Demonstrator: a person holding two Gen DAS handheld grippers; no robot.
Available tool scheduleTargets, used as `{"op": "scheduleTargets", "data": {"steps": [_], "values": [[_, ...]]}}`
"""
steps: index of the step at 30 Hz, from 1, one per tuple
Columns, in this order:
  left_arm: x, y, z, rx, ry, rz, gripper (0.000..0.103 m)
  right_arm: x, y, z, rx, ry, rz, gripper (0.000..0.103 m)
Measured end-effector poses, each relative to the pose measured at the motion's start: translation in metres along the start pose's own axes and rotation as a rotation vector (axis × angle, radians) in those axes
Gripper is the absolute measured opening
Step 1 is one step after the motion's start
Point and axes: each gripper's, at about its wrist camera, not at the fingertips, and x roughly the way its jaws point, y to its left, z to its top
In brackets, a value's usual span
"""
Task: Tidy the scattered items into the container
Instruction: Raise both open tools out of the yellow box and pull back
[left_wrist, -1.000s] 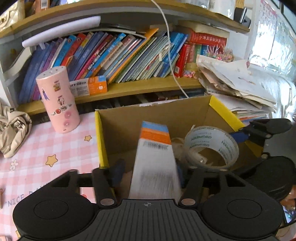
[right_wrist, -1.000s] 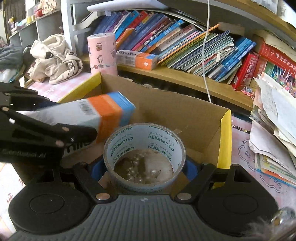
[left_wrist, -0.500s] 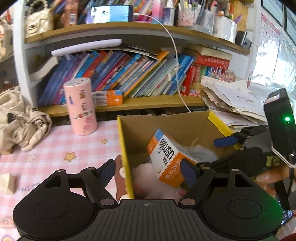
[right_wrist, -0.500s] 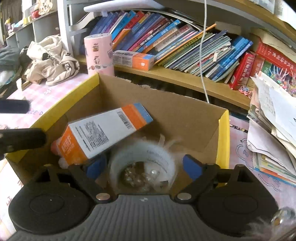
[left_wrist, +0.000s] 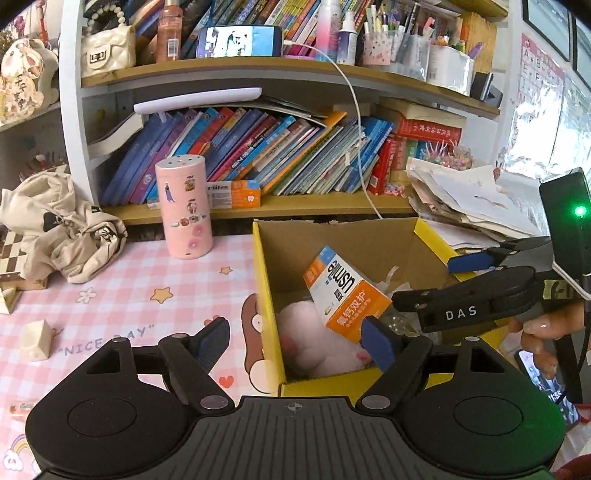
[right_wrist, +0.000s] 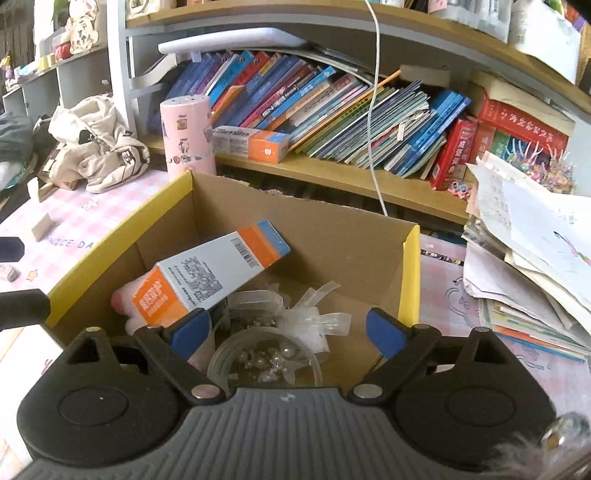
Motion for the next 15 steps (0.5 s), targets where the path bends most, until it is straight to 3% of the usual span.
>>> {"op": "scheduleTargets", "data": {"steps": [15], "values": [[-0.025, -0.009, -0.017, -0.020, -0.018, -0.001, 0.081, -0.057, 0.005, -0.025, 0.055, -0.099, -0.016, 0.093]]}}
